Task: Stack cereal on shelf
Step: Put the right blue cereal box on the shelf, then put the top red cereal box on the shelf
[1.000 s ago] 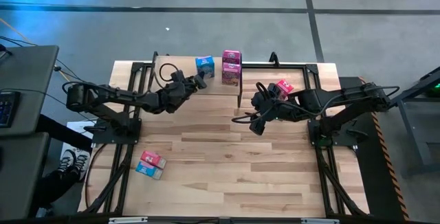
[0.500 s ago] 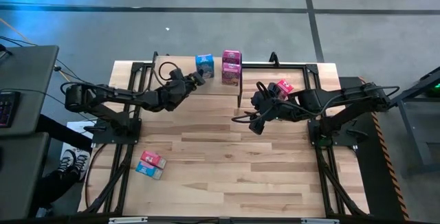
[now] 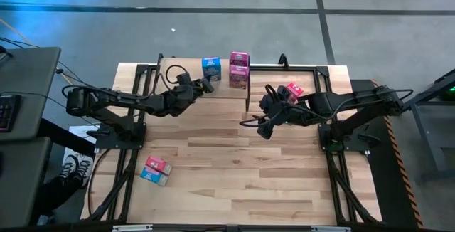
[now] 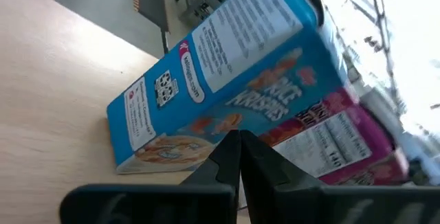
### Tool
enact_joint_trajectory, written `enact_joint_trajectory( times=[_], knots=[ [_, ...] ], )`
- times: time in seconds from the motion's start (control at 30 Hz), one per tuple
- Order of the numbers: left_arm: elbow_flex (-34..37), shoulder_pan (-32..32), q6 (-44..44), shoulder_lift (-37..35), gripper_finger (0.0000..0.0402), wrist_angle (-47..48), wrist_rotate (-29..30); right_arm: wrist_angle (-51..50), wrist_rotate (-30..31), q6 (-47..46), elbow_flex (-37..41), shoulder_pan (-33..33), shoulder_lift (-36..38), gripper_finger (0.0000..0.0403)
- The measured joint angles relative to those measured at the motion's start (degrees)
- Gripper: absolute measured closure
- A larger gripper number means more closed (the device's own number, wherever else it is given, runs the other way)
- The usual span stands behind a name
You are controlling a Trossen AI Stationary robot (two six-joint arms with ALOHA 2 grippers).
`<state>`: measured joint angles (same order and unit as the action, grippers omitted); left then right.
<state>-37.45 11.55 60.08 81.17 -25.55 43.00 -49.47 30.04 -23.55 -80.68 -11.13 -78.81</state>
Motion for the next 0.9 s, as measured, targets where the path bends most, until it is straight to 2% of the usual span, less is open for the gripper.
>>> enact_joint_trajectory(
  times=[0.2,0.6,0.77,0.9],
  knots=[
    [0.17,0.9,-0.57,-0.66,0.0401,1.65,2.09,0.08,0.02,0.06,0.0,0.02,0.0,0.0144],
    [0.13,3.1,-0.17,-0.66,0.0401,1.58,1.09,0.74,0.48,0.44,0.0,0.02,0.0,0.0144],
    [0.29,0.49,-3.61,-3.06,0.0401,2.64,-2.6,0.75,0.48,0.74,0.0,0.02,0.0,0.0144],
    [0.83,-3.13,-7.7,-9.17,0.0401,8.81,-5.02,0.68,0.46,1.59,0.0,0.02,0.0,0.0144]
  ],
)
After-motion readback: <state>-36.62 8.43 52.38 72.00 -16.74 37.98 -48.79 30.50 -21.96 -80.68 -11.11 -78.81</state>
